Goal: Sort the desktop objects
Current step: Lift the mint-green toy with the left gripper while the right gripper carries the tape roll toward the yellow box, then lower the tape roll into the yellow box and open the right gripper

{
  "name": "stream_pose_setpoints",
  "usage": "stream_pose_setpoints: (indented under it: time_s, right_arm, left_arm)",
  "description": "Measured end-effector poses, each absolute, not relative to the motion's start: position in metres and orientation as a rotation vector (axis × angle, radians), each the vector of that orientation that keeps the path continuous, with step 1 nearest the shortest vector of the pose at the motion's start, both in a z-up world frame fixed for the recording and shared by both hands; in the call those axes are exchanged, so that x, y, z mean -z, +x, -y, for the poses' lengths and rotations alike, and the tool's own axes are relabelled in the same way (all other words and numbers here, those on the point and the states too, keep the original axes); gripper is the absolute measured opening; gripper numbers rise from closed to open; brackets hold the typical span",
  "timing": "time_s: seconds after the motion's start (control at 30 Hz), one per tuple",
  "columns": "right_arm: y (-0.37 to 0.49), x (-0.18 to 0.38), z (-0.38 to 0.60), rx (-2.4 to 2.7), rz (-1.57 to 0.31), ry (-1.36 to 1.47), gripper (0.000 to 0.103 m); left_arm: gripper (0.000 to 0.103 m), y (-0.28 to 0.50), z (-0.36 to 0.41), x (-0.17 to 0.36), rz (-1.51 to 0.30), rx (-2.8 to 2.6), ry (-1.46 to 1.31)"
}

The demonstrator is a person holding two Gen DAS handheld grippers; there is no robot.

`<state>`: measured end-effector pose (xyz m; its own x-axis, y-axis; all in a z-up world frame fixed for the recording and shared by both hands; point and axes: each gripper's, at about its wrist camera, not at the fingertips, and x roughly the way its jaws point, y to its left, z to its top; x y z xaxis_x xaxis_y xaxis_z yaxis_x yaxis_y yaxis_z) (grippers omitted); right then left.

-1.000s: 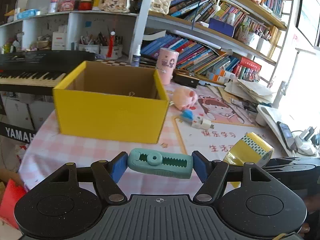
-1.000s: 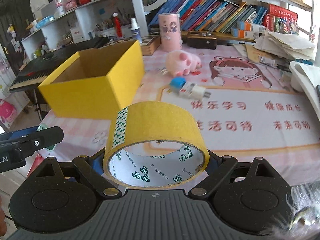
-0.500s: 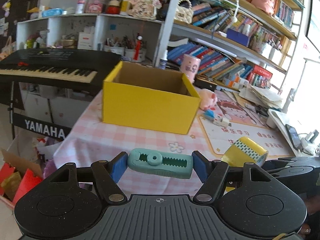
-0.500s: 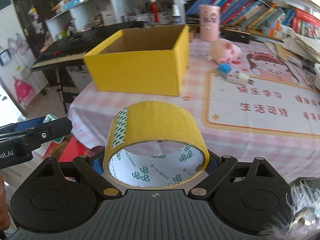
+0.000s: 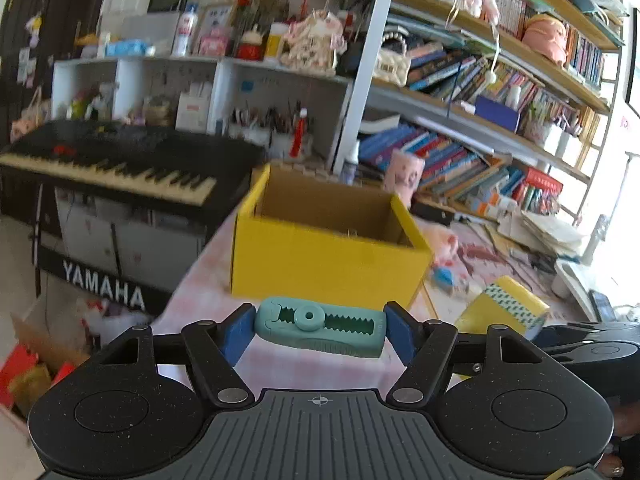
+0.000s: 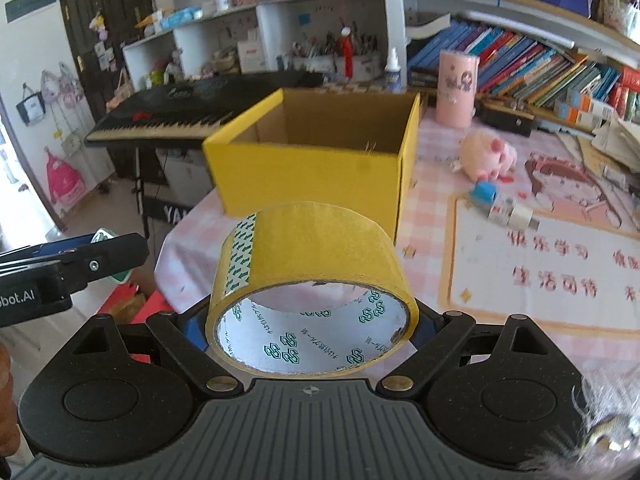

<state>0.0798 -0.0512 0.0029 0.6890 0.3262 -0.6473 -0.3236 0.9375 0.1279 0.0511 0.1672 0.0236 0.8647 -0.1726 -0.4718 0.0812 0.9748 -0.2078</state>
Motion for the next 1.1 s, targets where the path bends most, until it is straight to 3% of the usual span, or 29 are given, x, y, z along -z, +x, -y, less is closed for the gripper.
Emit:
stream_pose_setpoints:
  time_s: [0.27,0.63,1.1]
  right_arm:
    - [0.148,-0.033,0.068,-0.328,-0.611,0.056,0.091]
    - [0.275,-0.07,0.079,-0.383,-0.513,0.071,0.091]
    - [0.411,-0.031,0.018,-0.583,-0.784,-0.011,0.091]
  left_arm:
    - [0.07,0.112,-0.158,-0.045,-0.414,0.117,-0.11]
    - [0.07,0.211,-0.118,-0.031,-0.467,0.114,-0.046]
    - [0.07,0.287,-0.074,0.03,-0.718,0.149,-0.009]
